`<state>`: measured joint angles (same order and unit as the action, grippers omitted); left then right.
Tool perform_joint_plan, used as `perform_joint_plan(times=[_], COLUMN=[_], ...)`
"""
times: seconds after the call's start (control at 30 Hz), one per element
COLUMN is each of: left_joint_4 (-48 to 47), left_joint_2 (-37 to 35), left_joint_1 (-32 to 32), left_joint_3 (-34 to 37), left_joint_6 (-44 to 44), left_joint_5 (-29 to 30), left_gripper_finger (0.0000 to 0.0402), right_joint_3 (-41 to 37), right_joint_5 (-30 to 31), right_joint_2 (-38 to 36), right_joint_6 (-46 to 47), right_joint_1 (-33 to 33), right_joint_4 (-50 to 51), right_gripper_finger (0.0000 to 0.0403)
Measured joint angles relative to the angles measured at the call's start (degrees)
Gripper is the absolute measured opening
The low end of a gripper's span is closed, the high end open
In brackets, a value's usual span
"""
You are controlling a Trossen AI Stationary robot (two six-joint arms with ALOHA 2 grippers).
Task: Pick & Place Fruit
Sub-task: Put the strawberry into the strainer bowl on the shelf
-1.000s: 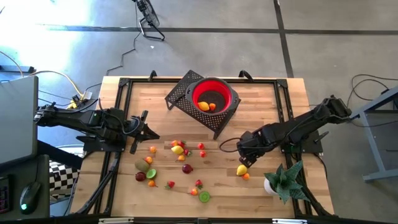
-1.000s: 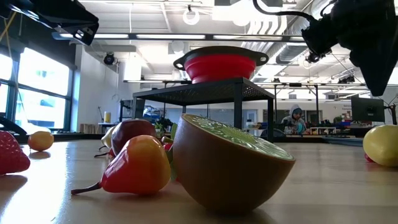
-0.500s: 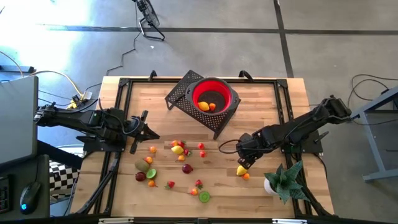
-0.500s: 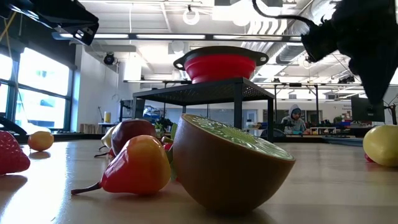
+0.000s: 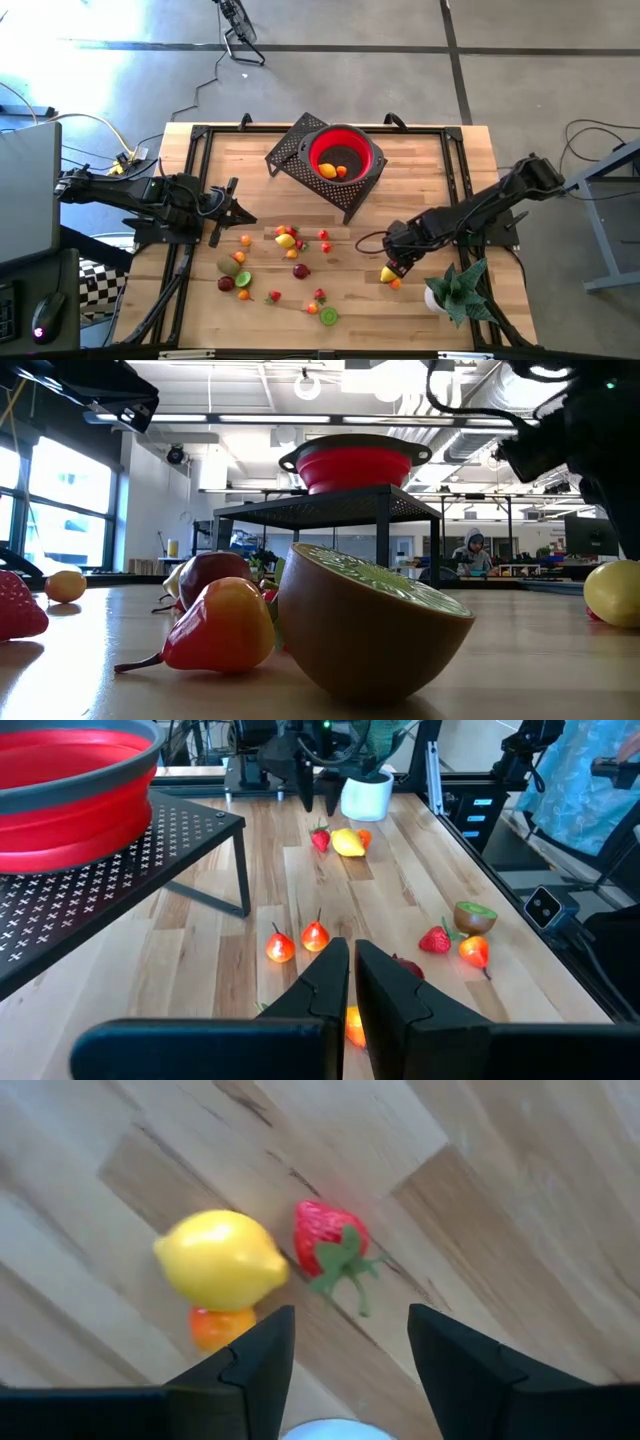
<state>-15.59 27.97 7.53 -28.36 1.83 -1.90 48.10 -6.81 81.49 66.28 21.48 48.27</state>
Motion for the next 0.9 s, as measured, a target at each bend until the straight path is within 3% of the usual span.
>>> perform_joint_plan(times=[0.9], left_joint_4=[0.0], left_joint_2=[0.0], left_joint_1=[0.0], left_joint_3=[0.0], left_joint_6=[0.2], left_joint_5=[0.0], left_gripper_finger=[0.0019], right_joint_3=[-2.3], right_joint_5=[1.8], right_joint_2=[0.4], right_joint_6=[-1.6], right_joint_1=[0.9], right_joint_4=[-2.9], right_gripper_finger=[0.0160])
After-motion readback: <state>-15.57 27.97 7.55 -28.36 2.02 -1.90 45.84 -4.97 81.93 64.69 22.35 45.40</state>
